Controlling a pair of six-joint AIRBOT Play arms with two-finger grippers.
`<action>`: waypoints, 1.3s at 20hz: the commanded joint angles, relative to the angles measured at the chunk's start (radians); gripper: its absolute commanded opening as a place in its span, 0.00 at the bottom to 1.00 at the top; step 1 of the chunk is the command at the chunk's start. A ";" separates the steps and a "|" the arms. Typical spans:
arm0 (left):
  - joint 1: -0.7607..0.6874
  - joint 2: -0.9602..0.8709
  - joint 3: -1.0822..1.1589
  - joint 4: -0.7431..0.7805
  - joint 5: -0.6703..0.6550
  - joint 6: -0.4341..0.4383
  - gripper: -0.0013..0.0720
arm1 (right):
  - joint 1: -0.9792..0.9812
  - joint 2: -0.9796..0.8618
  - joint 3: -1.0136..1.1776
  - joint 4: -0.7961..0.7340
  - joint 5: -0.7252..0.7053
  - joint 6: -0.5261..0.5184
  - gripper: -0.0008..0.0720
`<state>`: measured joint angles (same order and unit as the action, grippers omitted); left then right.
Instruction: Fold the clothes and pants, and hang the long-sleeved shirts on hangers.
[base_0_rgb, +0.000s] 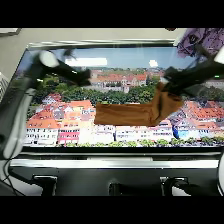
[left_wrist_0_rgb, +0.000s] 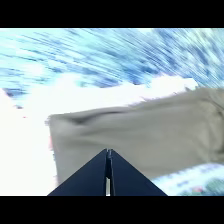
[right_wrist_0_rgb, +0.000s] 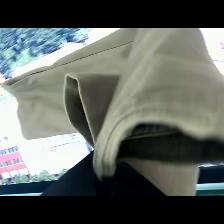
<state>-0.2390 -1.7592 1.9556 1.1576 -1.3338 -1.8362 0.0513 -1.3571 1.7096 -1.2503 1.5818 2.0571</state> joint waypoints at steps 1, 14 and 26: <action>0.163 0.124 0.001 0.066 -0.103 0.034 0.05 | 0.183 -0.042 0.000 -0.027 -0.096 0.129 0.05; 0.288 0.167 0.000 0.067 -0.117 0.034 0.05 | 0.447 -0.307 0.000 0.011 -0.313 0.256 0.05; 0.287 0.165 -0.029 0.066 -0.117 0.033 0.05 | 0.446 -0.399 0.001 0.235 -0.576 0.117 0.75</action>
<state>0.0479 -1.5936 1.9415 1.2240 -1.4513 -1.8027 0.4969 -1.7496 1.7096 -1.0866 1.0813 2.2501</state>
